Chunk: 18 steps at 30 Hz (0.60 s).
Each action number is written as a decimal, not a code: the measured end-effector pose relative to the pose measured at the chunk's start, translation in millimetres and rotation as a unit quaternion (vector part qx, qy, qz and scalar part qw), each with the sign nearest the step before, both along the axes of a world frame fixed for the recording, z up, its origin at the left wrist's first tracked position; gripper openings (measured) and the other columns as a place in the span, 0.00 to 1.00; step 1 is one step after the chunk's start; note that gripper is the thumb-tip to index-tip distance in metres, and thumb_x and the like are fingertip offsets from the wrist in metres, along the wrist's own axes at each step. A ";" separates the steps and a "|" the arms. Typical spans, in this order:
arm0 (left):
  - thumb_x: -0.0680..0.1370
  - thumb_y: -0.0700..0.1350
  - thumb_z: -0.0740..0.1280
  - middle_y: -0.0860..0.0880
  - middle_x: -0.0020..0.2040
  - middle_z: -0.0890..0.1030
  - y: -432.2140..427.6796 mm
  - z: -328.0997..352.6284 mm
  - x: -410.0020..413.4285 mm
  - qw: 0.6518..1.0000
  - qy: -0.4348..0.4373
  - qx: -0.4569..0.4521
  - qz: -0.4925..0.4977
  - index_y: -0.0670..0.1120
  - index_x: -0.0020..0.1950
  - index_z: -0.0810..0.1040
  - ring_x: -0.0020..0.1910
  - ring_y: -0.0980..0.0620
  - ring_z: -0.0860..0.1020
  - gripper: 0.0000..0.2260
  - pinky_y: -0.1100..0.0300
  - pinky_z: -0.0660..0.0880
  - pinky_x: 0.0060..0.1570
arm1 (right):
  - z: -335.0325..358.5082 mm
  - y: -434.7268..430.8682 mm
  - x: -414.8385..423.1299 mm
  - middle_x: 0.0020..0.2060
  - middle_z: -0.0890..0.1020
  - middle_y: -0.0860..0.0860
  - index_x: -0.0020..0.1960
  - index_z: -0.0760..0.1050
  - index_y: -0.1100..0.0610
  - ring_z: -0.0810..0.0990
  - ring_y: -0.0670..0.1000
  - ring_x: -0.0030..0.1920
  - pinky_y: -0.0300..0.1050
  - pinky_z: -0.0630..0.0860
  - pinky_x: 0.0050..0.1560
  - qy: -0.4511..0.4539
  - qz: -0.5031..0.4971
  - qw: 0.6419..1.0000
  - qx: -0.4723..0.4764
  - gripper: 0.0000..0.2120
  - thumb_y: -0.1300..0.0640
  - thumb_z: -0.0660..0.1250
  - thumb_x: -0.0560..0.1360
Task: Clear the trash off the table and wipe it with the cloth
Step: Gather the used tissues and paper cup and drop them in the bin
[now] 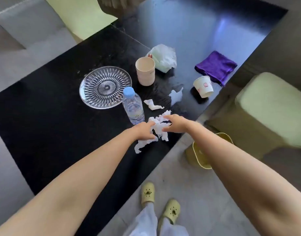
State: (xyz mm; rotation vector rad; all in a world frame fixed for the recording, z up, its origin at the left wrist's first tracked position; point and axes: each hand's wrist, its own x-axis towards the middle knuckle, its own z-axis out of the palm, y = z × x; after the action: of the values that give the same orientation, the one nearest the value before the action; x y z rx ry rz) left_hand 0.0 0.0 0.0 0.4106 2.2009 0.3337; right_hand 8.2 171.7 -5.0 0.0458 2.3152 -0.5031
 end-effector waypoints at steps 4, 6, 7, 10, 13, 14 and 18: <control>0.73 0.49 0.68 0.40 0.62 0.69 0.2 -24.7 14.4 0.996 0.059 0.030 0.055 0.51 0.74 0.60 0.60 0.39 0.71 0.31 0.50 0.71 0.55 | -21.2 -26.4 12.7 0.74 0.58 0.55 0.76 0.56 0.52 0.59 0.61 0.72 0.56 0.64 0.70 0.052 0.008 0.998 0.017 0.37 0.50 0.69 0.72; 0.74 0.44 0.67 0.41 0.60 0.68 -0.4 -35.0 15.8 0.991 0.072 0.055 0.099 0.51 0.71 0.64 0.57 0.40 0.73 0.27 0.51 0.73 0.53 | -33.6 -32.3 16.5 0.70 0.62 0.57 0.72 0.62 0.56 0.64 0.61 0.68 0.55 0.71 0.62 0.104 -0.014 0.994 0.028 0.30 0.56 0.67 0.73; 0.74 0.41 0.66 0.41 0.60 0.69 -0.8 -37.1 15.6 0.985 0.076 0.081 0.130 0.49 0.70 0.66 0.56 0.42 0.74 0.25 0.53 0.72 0.50 | -38.9 -33.4 17.0 0.67 0.64 0.58 0.69 0.65 0.58 0.68 0.61 0.64 0.53 0.73 0.58 0.128 -0.029 0.991 0.026 0.25 0.59 0.66 0.74; 0.72 0.38 0.67 0.46 0.60 0.73 -4.3 -39.2 14.8 0.946 0.065 0.177 0.264 0.46 0.68 0.68 0.52 0.50 0.73 0.24 0.62 0.68 0.46 | -43.0 -35.6 16.0 0.60 0.69 0.58 0.62 0.71 0.61 0.75 0.60 0.54 0.49 0.74 0.50 0.147 -0.071 0.987 -0.010 0.17 0.63 0.63 0.74; 0.72 0.40 0.69 0.53 0.59 0.74 -7.0 -35.0 16.1 0.904 -0.004 0.261 0.340 0.51 0.71 0.66 0.56 0.54 0.74 0.28 0.62 0.73 0.53 | -38.6 -35.6 9.2 0.52 0.77 0.56 0.56 0.75 0.62 0.76 0.56 0.51 0.43 0.67 0.43 0.136 -0.117 0.982 -0.062 0.12 0.63 0.64 0.72; 0.72 0.40 0.69 0.53 0.61 0.74 -8.7 -35.0 16.6 0.895 -0.025 0.280 0.346 0.52 0.72 0.66 0.59 0.54 0.74 0.30 0.60 0.73 0.59 | -35.5 -35.0 7.3 0.48 0.78 0.55 0.54 0.76 0.62 0.76 0.55 0.49 0.41 0.66 0.41 0.127 -0.125 0.981 -0.080 0.12 0.63 0.64 0.71; 0.71 0.38 0.71 0.50 0.59 0.79 -11.8 -40.4 18.4 0.879 -0.046 0.314 0.356 0.52 0.66 0.73 0.58 0.53 0.78 0.25 0.59 0.75 0.58 | -23.2 -28.8 2.7 0.39 0.74 0.48 0.53 0.75 0.59 0.72 0.49 0.43 0.34 0.63 0.32 0.064 -0.103 0.986 -0.117 0.10 0.64 0.64 0.71</control>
State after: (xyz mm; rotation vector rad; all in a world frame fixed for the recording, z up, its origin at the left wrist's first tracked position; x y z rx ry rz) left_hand 18.4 -11.8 -40.4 -0.1101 2.0306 1.4567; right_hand 10.9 142.9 -28.2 0.1449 2.3717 -0.9030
